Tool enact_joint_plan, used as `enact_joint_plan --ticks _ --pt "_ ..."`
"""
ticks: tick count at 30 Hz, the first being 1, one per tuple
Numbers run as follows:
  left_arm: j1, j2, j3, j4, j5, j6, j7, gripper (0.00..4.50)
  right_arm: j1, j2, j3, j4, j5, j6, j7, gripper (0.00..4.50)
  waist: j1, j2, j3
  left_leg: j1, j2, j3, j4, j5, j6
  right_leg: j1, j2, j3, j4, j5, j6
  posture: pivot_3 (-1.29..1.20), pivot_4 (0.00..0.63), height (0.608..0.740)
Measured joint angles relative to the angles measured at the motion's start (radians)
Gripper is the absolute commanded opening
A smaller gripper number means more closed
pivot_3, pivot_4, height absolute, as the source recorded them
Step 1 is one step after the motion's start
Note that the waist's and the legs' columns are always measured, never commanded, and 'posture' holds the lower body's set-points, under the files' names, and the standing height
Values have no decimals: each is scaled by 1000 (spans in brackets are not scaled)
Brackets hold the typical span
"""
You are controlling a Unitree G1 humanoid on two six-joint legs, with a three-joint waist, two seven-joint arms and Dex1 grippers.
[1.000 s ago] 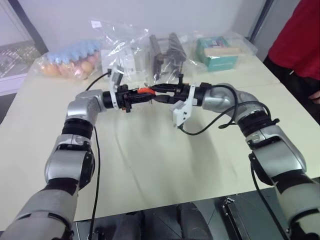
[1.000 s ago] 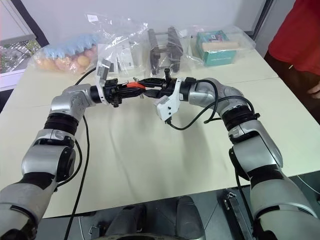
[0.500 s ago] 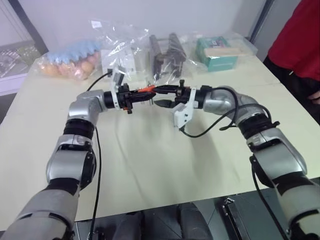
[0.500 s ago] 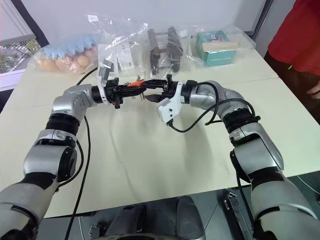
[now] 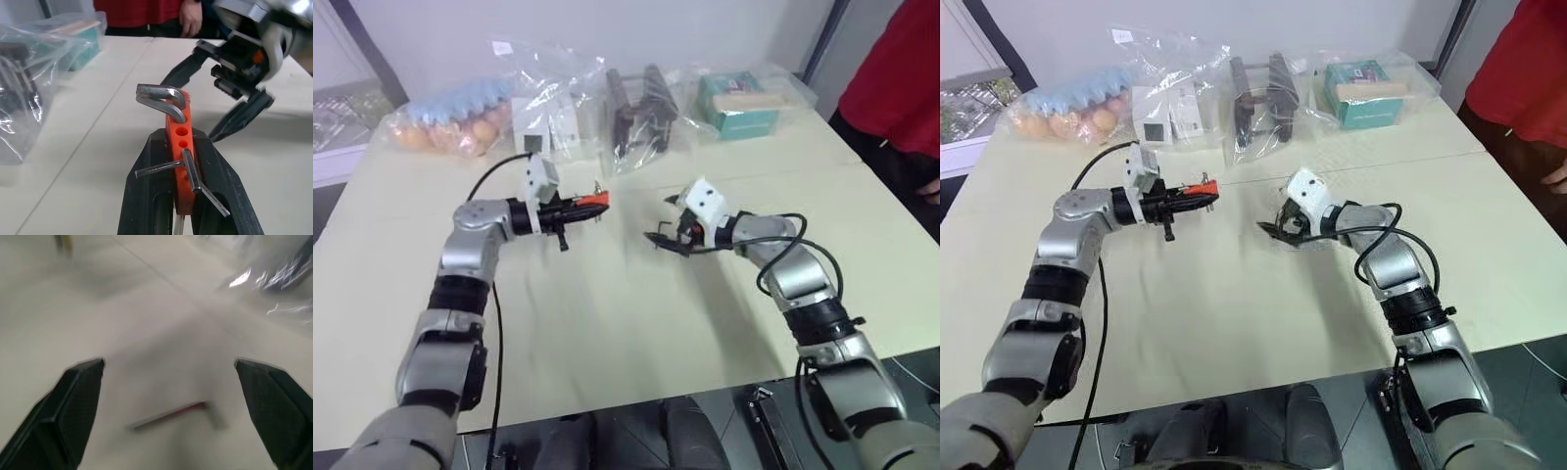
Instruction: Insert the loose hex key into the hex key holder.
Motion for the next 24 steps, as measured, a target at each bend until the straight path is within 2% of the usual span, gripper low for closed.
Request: enact_joint_plan --ticks 5,8,13,18,24 --pt "148 13 1 -203 -6 82 71 0 -8 53 -64 -89 93 395 -90 4427 34 0 0 0 -1 1 3 -2 3 0 -1 0 0 0 0 0 150 740" --pt "194 14 1 -279 -22 129 112 0 -24 80 -93 -66 108 488 -142 4427 53 0 0 -2 -1 1 8 -5 8 0 0 0 1 0 0 0 150 740" --pt "223 15 2 -369 -44 170 165 0 -47 90 -103 14 101 492 -214 4427 63 0 0 -3 -1 3 11 -5 9 1 -1 0 1 0 0 0 150 740" --pt "250 2 -4 -387 -45 184 197 0 -66 103 -95 116 68 398 -267 4427 56 0 -1 -3 -1 5 11 -5 9 1 0 0 2 0 0 0 150 740" --pt "250 3 -5 -398 -58 187 211 0 -74 105 -95 129 70 391 -285 4427 56 0 -1 -3 -1 4 11 -5 9 1 -1 0 1 0 0 0 150 740"
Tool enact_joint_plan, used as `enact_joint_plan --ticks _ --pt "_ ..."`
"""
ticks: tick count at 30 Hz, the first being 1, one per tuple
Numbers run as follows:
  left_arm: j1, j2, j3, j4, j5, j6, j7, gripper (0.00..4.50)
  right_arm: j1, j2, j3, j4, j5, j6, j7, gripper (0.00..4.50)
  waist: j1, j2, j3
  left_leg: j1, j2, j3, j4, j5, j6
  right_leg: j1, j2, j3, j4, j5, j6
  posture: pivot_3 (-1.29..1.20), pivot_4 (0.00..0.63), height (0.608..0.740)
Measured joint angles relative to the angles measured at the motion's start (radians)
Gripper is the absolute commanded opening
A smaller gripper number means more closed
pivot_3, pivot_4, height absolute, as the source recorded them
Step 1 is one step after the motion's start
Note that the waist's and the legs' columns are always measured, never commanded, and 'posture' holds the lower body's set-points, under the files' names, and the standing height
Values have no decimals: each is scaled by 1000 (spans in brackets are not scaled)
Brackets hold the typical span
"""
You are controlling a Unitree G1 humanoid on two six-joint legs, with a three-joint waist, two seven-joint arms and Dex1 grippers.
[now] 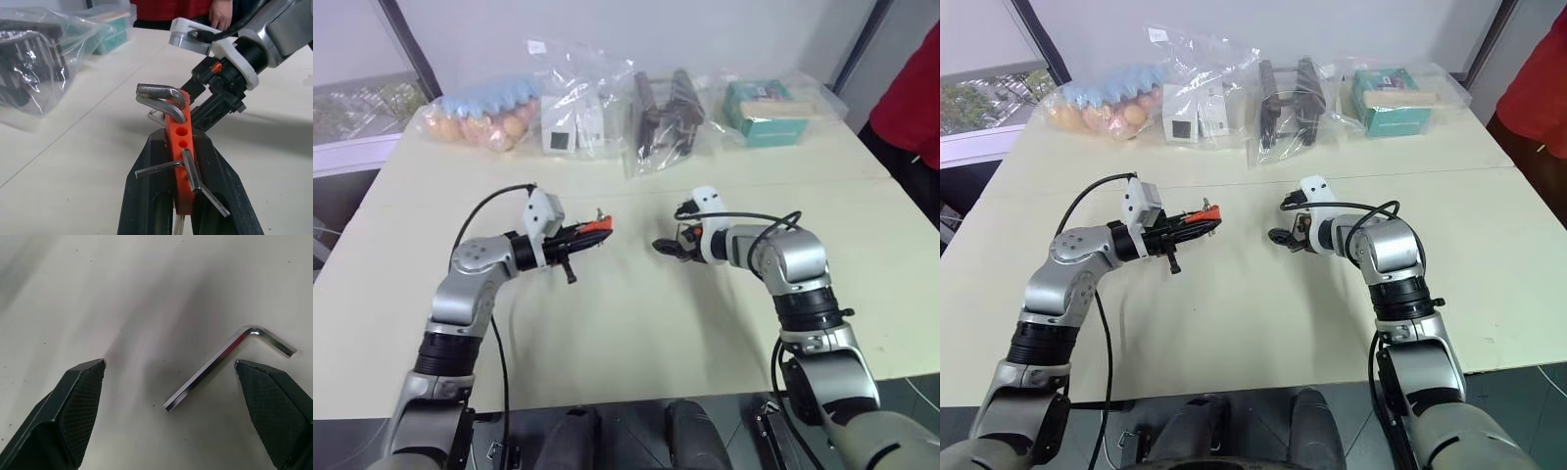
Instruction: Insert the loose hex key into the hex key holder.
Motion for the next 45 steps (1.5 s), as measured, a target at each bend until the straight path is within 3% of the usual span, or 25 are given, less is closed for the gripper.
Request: enact_joint_plan --ticks 4,6,7,14,21,26,31,34,45 --pt "-1 -5 -4 1 -2 -1 12 0 -32 22 17 77 -23 -59 -13 4427 -2 0 0 1 0 0 0 0 0 0 0 0 0 0 0 0 150 740" --pt "-2 -11 -11 1 -4 -2 19 0 -59 42 23 150 -42 -105 -23 3891 -2 -1 -1 2 0 1 0 0 0 2 0 0 0 0 0 0 150 740" --pt "-2 -15 -15 2 -4 -2 23 0 -79 56 28 198 -59 -133 -33 3577 -3 -2 -2 4 0 1 0 0 0 4 0 0 0 0 0 0 150 740" --pt "-1 -25 -24 2 -5 -9 46 0 -115 76 57 287 -129 -188 -36 60 -8 -2 -6 5 1 0 -1 -1 1 5 1 0 0 0 0 0 150 740" --pt "-1 -32 -24 27 -5 -32 55 0 -105 114 43 281 -146 -188 -47 60 -22 -2 -11 6 1 0 -2 -1 2 5 1 0 -1 0 0 0 150 740" --pt "-42 -4 -24 97 -4 -49 28 0 -101 153 -33 320 -126 -302 -71 60 -26 -1 -10 3 1 0 -2 -1 2 3 1 0 -1 0 0 0 150 740" --pt "-166 31 -24 227 -26 -31 -78 0 -127 200 -172 223 -6 -560 -28 60 -25 0 -9 -2 0 -1 -1 1 -2 -2 0 0 -1 0 0 0 150 740" --pt "-251 34 -25 301 -58 13 -162 0 -143 227 -235 107 105 -617 19 60 -26 0 -9 -2 0 -3 -1 1 -2 -2 0 -1 -2 0 0 0 150 740" --pt "-506 -53 -33 692 -12 -107 -308 0 -71 283 -201 -52 240 -643 90 60 -27 0 -9 -2 0 -2 -1 1 -2 -2 0 -1 -1 0 0 0 150 740"
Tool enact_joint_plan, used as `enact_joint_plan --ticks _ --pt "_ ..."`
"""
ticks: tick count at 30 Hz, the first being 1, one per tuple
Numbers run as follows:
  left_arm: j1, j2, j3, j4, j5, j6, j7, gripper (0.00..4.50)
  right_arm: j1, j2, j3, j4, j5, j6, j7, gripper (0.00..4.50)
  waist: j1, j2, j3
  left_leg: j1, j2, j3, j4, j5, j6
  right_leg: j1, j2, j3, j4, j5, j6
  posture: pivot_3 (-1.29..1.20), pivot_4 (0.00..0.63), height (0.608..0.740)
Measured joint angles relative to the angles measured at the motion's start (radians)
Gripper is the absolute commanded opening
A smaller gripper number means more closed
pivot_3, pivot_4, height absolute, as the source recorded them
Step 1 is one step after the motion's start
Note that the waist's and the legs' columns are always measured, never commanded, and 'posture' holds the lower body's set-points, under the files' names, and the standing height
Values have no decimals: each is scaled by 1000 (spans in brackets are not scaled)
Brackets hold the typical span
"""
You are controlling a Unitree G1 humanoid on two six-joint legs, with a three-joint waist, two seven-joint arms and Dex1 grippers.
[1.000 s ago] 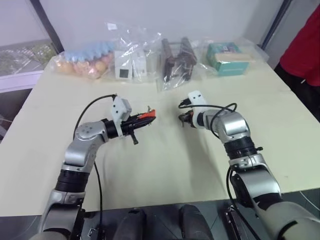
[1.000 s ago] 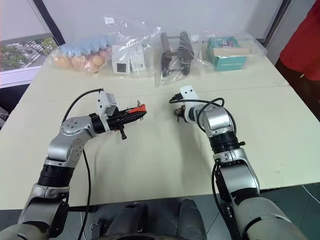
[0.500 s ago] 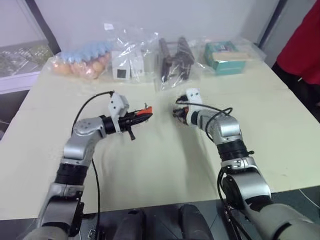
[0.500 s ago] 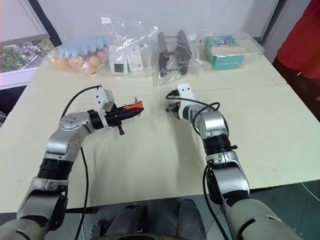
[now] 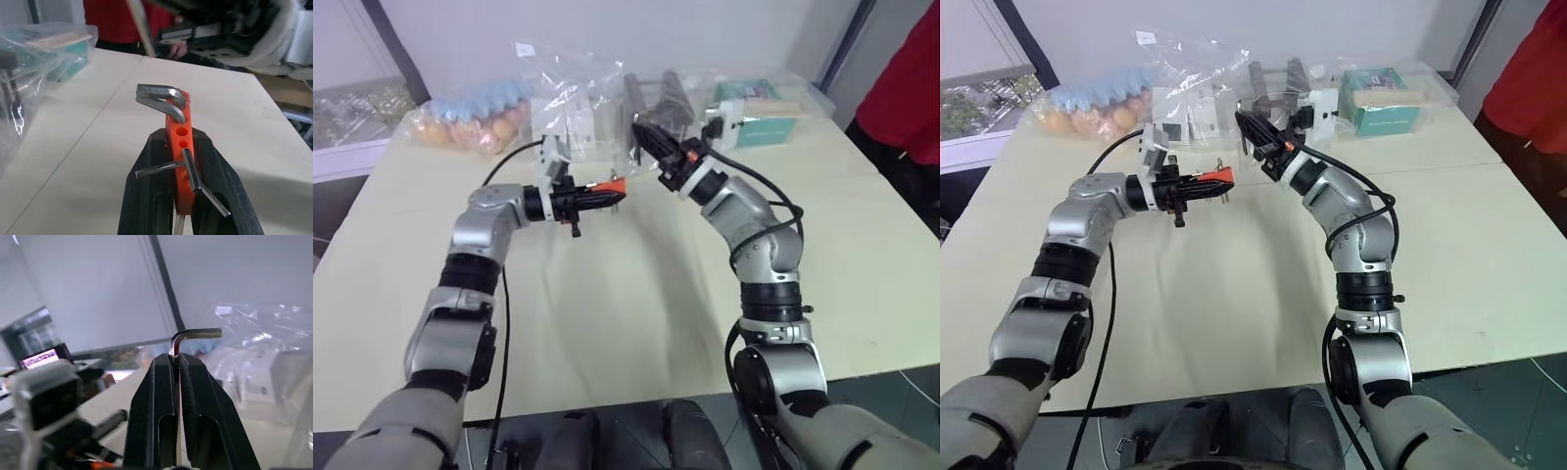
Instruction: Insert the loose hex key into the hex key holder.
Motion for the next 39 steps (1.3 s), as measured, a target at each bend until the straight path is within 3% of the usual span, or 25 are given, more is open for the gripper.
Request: enact_joint_plan --ticks 7,39 --pt "-42 -29 2 78 29 -58 -34 0 29 0 12 -22 19 0 -8 60 0 0 0 0 0 0 0 -1 1 0 0 0 0 0 0 0 150 740" --pt "-54 -57 25 116 30 -71 9 0 73 -9 31 -24 38 -34 -12 60 0 0 0 0 0 -1 0 -1 1 0 0 0 0 0 0 0 150 740"
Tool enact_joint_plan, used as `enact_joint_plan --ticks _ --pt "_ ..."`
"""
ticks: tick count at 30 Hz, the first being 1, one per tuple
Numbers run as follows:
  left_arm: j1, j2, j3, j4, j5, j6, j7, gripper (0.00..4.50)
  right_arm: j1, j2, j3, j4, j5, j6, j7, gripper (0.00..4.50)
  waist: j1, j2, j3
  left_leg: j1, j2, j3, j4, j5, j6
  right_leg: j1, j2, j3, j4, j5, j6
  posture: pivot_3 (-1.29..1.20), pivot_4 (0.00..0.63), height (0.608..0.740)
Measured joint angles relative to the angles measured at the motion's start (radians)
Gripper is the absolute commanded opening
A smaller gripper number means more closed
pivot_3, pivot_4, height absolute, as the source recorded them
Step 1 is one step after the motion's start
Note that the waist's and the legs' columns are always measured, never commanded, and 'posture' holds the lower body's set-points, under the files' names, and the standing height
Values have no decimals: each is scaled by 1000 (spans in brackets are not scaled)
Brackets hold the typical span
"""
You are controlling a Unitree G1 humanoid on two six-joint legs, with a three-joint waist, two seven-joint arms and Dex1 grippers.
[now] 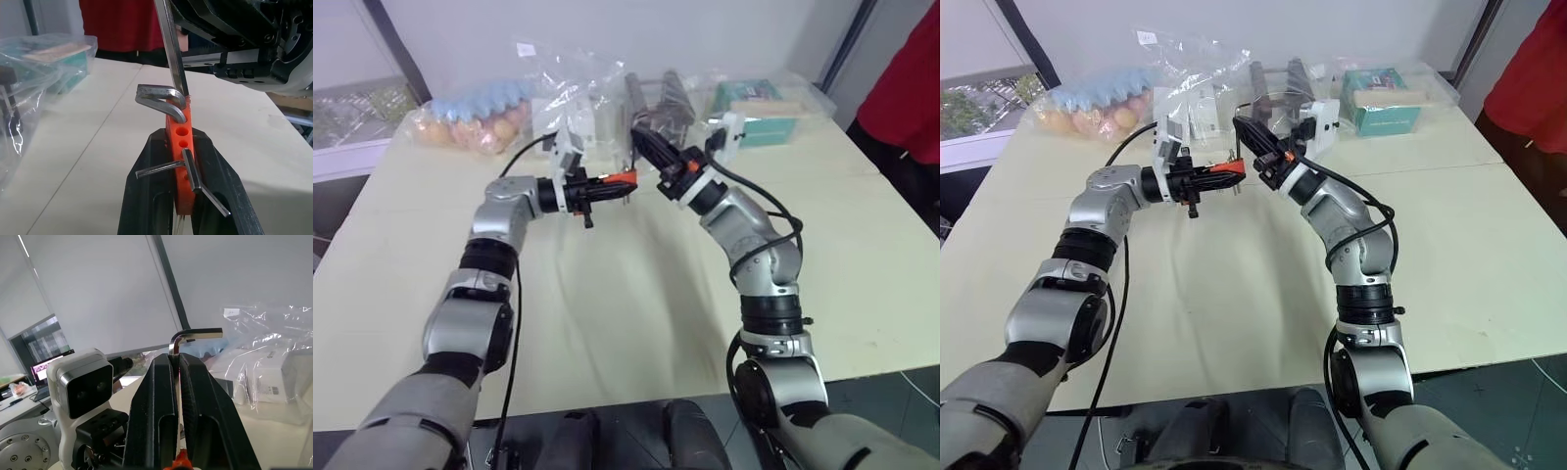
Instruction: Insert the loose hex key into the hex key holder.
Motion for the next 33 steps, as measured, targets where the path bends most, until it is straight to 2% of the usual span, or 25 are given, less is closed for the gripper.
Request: enact_joint_plan --ticks 14,23,33 --pt "-22 -4 64 -26 -13 29 46 0 46 -23 31 -5 -12 -8 11 60 0 0 1 0 0 0 0 0 0 0 0 0 0 0 0 0 150 740" --pt "53 13 -15 -91 29 9 -30 0 31 -17 8 14 -4 -29 -7 60 0 0 1 0 0 0 0 0 0 0 0 0 0 0 0 0 150 740" --pt "54 -30 -16 -128 24 48 -21 0 24 0 11 14 0 -38 -10 60 0 0 1 0 0 0 0 0 0 0 0 0 0 0 0 0 150 740"
